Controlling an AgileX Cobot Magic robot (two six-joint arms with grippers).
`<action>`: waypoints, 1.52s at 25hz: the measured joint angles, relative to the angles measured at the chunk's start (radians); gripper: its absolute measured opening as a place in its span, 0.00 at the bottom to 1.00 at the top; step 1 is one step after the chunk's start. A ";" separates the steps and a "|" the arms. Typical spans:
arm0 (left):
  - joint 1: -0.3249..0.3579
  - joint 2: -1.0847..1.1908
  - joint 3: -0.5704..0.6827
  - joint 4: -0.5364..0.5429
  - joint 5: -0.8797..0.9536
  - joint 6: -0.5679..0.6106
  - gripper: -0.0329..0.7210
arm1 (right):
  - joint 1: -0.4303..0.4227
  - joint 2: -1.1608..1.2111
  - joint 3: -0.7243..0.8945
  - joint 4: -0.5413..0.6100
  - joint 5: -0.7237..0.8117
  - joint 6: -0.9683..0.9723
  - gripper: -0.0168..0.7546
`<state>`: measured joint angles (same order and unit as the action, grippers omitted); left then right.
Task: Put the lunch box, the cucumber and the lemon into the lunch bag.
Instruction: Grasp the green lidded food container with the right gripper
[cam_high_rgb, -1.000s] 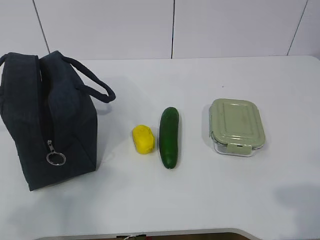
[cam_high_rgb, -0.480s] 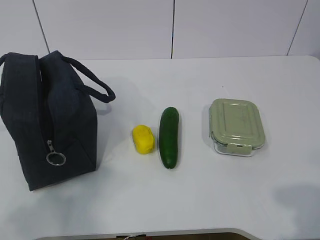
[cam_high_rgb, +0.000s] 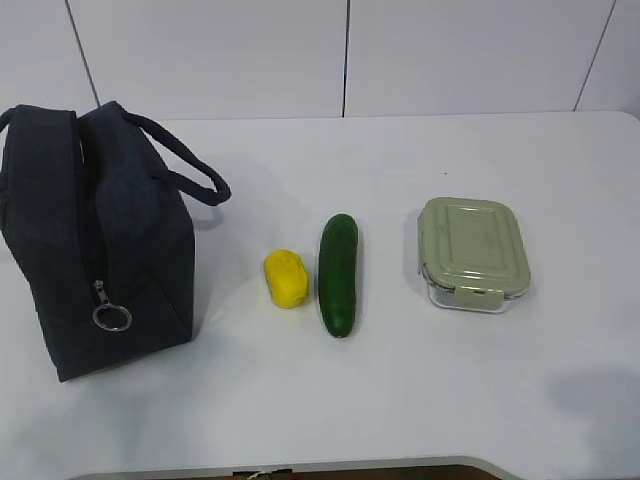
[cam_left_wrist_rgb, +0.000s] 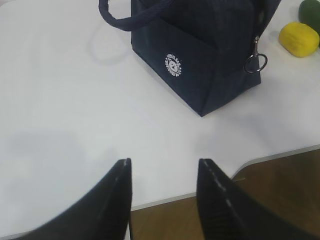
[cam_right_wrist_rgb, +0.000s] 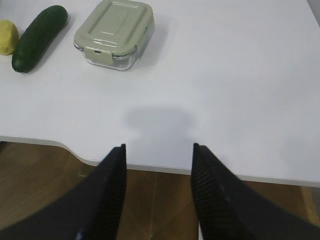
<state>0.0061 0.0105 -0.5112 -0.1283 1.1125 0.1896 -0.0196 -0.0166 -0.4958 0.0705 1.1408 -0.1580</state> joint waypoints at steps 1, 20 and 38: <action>0.000 0.000 0.000 0.000 0.000 0.000 0.45 | 0.000 0.000 0.000 0.000 0.000 0.000 0.48; 0.000 0.000 0.000 0.000 0.000 0.000 0.45 | 0.000 0.000 0.000 0.000 0.000 0.000 0.48; 0.000 0.000 0.000 0.000 0.000 0.000 0.45 | 0.000 0.263 -0.015 0.126 -0.071 0.000 0.58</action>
<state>0.0061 0.0105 -0.5112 -0.1283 1.1125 0.1896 -0.0196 0.2469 -0.5107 0.1970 1.0703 -0.1580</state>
